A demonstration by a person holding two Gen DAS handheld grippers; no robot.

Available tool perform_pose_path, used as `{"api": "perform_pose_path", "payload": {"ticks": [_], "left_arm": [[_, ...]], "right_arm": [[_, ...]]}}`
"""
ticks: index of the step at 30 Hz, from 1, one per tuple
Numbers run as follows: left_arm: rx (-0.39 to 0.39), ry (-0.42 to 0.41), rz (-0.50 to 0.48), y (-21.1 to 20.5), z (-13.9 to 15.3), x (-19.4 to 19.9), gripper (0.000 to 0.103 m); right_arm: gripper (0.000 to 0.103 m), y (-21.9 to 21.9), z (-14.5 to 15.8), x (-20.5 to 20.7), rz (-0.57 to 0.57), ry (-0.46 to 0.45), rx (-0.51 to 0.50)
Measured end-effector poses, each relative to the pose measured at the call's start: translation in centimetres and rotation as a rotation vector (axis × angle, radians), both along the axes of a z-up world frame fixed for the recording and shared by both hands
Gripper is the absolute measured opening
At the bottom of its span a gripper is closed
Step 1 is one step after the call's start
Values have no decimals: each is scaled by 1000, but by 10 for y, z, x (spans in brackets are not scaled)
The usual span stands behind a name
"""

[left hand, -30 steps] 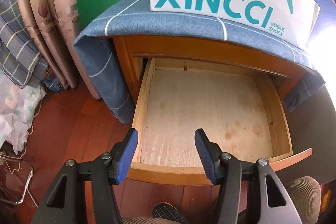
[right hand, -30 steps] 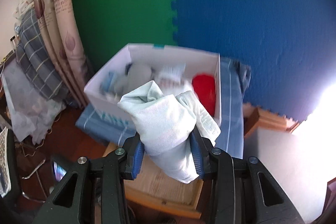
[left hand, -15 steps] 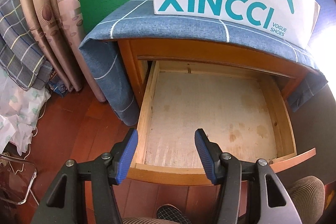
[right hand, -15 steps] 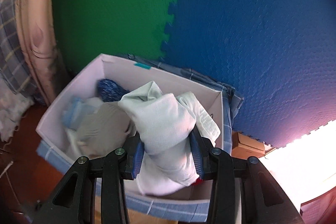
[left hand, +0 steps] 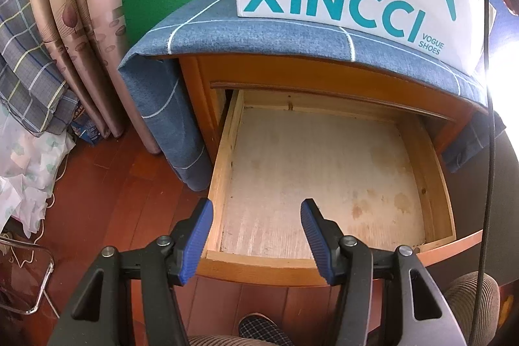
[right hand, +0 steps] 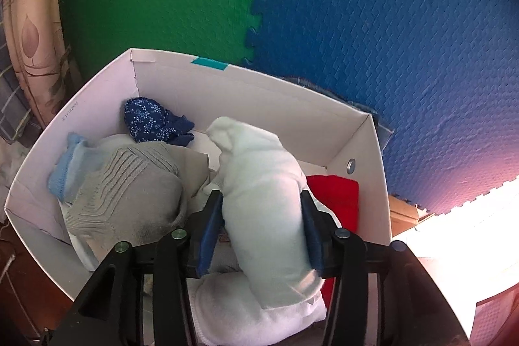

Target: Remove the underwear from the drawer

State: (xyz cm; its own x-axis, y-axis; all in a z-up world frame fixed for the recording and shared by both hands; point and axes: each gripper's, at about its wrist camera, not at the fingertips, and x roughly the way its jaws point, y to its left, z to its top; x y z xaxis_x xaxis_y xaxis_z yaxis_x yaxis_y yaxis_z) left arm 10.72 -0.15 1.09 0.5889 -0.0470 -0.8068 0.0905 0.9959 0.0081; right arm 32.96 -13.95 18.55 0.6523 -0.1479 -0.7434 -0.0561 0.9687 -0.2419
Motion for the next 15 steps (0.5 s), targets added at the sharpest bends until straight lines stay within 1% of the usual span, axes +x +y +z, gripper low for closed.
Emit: {"api": "perform_pose_path", "payload": {"ticks": [1, 3, 5, 7, 8, 9, 11, 15], "left_arm": [[0, 1, 2, 0, 0, 0, 57], [0, 2, 2, 0, 0, 0, 57], [-3, 0, 5, 1, 0, 0, 58], [-7, 5, 5, 1, 0, 0, 58], [-7, 6, 6, 1, -1, 1, 57], [-6, 6, 7, 2, -1, 1, 57], [-5, 7, 8, 1, -1, 1, 57], [-5, 9, 8, 1, 0, 1, 57]], "right_arm": [[49, 0, 0, 0, 1, -6, 6], [58, -2, 4, -3, 1, -25, 23], [62, -4, 9, -6, -3, -37, 42], [64, -5, 16, -12, 0, -58, 44], [67, -4, 20, -15, 3, -70, 44], [74, -4, 25, -19, 5, -84, 45], [81, -5, 34, -29, 7, -109, 44], [84, -5, 51, -55, 28, -140, 60]]}}
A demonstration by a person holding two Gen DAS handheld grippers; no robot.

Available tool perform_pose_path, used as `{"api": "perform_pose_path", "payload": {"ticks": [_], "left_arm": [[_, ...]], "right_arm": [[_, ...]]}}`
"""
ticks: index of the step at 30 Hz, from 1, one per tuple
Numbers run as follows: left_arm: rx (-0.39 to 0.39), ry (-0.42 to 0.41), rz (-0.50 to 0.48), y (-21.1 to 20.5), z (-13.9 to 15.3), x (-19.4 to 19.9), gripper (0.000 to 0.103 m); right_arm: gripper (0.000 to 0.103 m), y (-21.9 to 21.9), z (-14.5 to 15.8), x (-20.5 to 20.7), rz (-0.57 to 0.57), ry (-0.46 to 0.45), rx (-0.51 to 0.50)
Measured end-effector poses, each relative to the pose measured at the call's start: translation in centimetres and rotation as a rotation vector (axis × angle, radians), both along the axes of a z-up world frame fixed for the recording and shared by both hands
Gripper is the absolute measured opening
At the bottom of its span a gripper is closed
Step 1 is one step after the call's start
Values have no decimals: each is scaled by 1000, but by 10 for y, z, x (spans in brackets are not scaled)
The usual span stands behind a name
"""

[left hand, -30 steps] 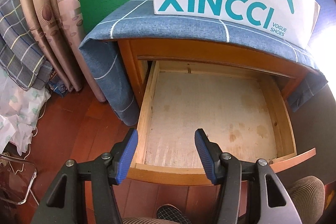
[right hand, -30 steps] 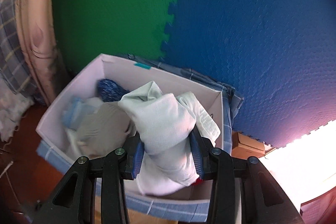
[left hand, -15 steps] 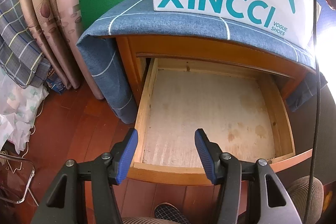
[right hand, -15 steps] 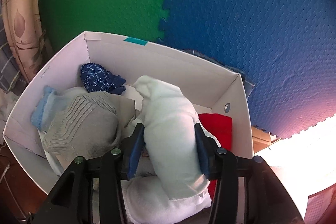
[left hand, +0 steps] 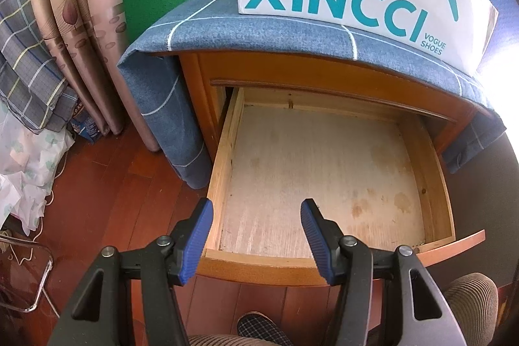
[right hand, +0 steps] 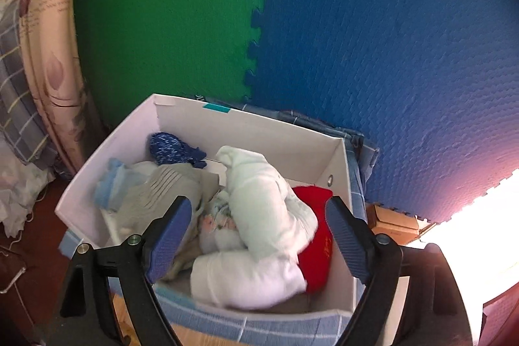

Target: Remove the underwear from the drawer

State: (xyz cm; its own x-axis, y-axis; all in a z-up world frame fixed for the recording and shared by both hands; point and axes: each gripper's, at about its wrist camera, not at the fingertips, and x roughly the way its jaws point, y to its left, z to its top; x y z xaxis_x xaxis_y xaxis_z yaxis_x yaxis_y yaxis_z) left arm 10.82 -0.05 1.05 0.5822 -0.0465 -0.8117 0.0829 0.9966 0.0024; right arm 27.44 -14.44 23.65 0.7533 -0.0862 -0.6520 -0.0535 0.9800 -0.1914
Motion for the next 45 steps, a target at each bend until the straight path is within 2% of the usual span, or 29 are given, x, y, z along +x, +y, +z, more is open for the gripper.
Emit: {"api": "perform_pose_path", "payload": {"ticks": [5, 6, 9, 13, 16, 20, 24, 36, 45], "left_arm": [[-8, -2, 4, 1, 1, -1, 57], [-11, -3, 4, 1, 1, -1, 58], [-15, -5, 7, 3, 2, -1, 58], [-20, -1, 6, 2, 1, 0, 57], [-21, -1, 6, 2, 1, 0, 57], [-15, -1, 4, 1, 2, 0, 58], [-8, 4, 3, -1, 1, 1, 58], [2, 10, -1, -6, -1, 1, 57], [10, 9, -9, -10, -1, -1, 57]], "right_arm": [[95, -5, 6, -54, 18, -53, 29], [99, -8, 3, -68, 17, -64, 37], [101, -14, -18, -108, 2, -84, 46], [101, -20, -68, -145, -33, -44, 7], [102, -23, -122, -160, -52, 55, 14], [102, -24, -179, -168, -76, 158, 32], [102, -27, -209, -164, -94, 226, 75], [102, -30, -234, -151, -112, 325, 162], [102, -33, -238, -151, -132, 335, 168]]}}
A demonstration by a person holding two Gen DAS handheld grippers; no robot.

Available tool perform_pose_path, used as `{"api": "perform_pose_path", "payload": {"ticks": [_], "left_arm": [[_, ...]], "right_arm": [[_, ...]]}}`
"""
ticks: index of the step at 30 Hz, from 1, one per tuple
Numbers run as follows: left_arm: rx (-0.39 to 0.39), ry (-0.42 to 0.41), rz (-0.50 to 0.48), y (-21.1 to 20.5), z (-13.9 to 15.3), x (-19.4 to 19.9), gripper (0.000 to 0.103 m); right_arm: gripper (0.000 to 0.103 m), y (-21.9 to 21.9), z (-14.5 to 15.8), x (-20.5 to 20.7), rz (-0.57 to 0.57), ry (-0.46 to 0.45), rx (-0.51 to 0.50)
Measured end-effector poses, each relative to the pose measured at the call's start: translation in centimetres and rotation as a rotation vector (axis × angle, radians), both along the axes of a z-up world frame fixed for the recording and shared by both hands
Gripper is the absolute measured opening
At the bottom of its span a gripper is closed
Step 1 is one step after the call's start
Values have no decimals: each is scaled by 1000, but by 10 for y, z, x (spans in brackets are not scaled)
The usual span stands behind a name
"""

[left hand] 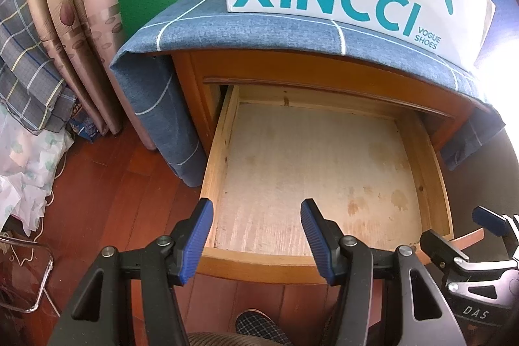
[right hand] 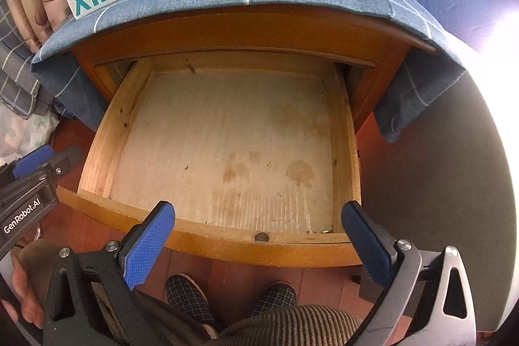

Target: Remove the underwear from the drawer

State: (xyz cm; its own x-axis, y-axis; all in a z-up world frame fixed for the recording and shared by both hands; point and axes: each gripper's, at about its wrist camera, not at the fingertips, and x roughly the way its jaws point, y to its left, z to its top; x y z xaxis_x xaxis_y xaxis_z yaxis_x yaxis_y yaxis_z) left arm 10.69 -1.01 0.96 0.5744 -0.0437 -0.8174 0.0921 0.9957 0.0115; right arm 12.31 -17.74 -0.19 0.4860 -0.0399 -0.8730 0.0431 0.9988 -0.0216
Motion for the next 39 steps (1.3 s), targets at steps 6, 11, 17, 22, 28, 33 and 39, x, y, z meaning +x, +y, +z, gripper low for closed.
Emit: {"api": "perform_pose_path", "payload": {"ticks": [6, 11, 17, 22, 28, 33, 39], "left_arm": [[3, 3, -1, -2, 0, 0, 57], [2, 6, -2, -2, 0, 0, 58], [-8, 8, -11, -1, 0, 1, 57], [-21, 13, -27, -2, -1, 2, 57], [-16, 13, -29, -4, -1, 0, 57], [-12, 12, -26, -5, -1, 0, 57], [-10, 15, -26, -6, -2, 0, 57]], "right_arm": [[102, 2, -2, 2, 6, 11, -4], [102, 4, -4, 2, 10, 12, -15], [102, 4, -5, 2, 14, 16, -14], [102, 5, -5, 2, 15, 15, -18], [101, 7, -6, 3, 23, 17, -26], [102, 7, -6, 3, 26, 17, -26], [102, 7, -6, 4, 27, 20, -25]]}}
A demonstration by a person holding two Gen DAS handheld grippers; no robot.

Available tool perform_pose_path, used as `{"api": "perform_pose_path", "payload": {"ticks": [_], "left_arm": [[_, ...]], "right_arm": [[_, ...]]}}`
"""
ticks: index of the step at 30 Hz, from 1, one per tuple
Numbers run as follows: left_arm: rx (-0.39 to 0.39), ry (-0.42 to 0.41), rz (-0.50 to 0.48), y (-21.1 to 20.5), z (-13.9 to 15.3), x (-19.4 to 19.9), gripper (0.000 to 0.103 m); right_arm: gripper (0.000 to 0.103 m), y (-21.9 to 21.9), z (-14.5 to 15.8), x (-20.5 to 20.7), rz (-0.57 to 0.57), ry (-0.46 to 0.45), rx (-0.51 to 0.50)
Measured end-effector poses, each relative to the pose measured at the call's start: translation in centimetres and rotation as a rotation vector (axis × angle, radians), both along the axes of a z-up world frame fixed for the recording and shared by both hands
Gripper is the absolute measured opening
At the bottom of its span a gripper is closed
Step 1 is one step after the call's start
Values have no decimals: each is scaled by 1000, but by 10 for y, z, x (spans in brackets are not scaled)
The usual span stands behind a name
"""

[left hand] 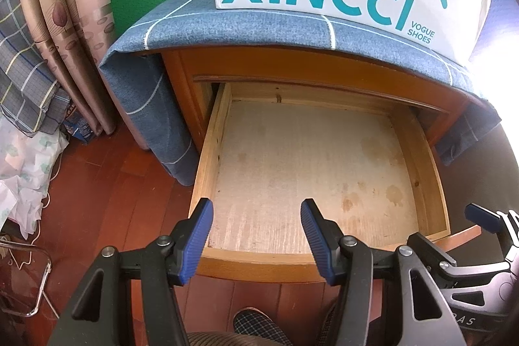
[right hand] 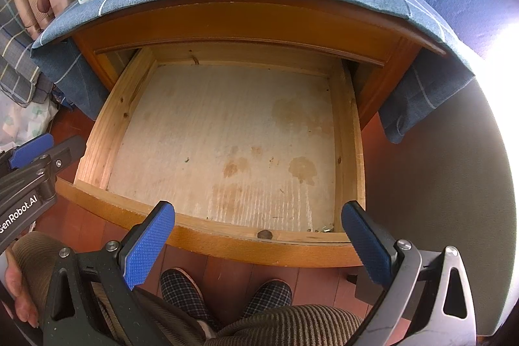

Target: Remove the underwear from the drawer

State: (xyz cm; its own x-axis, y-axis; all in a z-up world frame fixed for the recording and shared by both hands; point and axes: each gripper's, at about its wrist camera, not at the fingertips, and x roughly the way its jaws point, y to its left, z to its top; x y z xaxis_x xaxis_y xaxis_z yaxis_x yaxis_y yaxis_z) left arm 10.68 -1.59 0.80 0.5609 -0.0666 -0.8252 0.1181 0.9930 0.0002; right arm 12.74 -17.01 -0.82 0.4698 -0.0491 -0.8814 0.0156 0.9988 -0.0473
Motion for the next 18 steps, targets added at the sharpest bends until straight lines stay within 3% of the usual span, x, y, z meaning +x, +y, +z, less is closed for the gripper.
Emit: {"api": "perform_pose_path", "payload": {"ticks": [18], "left_arm": [[-3, 4, -10, 0, 0, 0, 57]], "right_arm": [[101, 2, 0, -1, 5, 0, 0]]}}
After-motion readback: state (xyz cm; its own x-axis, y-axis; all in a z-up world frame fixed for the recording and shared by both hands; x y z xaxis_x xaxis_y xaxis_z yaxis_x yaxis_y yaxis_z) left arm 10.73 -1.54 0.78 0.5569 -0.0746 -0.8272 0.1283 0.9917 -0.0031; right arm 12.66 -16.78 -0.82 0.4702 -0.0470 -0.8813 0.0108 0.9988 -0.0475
